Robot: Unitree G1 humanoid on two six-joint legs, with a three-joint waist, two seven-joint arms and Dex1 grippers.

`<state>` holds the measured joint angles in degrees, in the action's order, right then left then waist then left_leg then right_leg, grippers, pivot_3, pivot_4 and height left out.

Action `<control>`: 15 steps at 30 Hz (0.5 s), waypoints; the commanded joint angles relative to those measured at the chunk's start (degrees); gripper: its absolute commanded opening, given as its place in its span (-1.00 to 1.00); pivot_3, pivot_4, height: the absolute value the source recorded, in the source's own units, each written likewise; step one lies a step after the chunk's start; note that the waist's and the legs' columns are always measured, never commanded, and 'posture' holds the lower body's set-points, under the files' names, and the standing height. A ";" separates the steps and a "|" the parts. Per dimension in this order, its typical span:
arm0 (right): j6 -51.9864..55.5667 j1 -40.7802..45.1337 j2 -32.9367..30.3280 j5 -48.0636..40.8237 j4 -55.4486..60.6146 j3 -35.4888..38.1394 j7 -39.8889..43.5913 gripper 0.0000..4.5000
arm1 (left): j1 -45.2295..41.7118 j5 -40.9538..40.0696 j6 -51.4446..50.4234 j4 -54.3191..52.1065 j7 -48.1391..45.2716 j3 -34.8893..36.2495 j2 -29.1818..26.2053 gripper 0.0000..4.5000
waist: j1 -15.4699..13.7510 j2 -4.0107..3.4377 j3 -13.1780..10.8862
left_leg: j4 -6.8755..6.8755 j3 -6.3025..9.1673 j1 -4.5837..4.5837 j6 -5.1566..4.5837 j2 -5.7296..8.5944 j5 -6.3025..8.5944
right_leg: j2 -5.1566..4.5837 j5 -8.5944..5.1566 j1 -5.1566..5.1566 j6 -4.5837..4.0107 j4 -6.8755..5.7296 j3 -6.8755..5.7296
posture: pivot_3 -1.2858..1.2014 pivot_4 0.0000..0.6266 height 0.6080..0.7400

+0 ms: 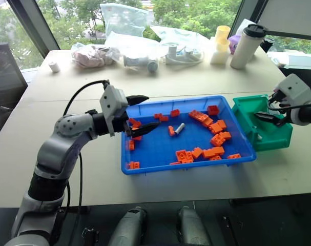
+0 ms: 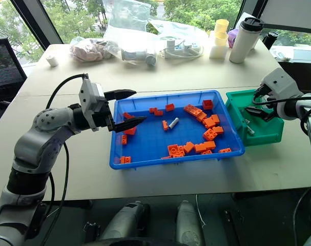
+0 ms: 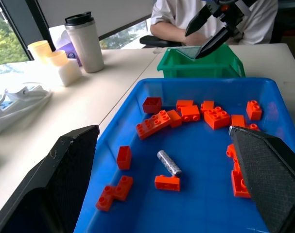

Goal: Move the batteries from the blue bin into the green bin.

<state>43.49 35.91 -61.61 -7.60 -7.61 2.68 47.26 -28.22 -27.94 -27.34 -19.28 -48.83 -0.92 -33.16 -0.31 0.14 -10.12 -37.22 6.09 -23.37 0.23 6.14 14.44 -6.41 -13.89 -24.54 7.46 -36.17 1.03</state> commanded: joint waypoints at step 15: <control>7.93 1.02 21.07 -6.44 13.90 -13.80 -1.12 0.97 | 2.28 -3.49 -3.57 -6.11 0.70 4.23 -4.88 1.00 | -0.27 0.05 -0.01 | -0.09 0.13 -0.05 0.00 0.06 0.00 | -0.03 0.00 0.02 0.00 0.00 -0.06 | 0.03 -0.52 1.00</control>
<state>51.93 36.73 -40.84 -14.62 6.05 -11.23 46.87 -25.91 -30.65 -31.00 -23.36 -48.35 1.44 -37.36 -0.58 0.19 -10.12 -37.29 6.22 -23.42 0.24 6.20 14.44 -6.44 -13.89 -24.55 7.46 -36.18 0.98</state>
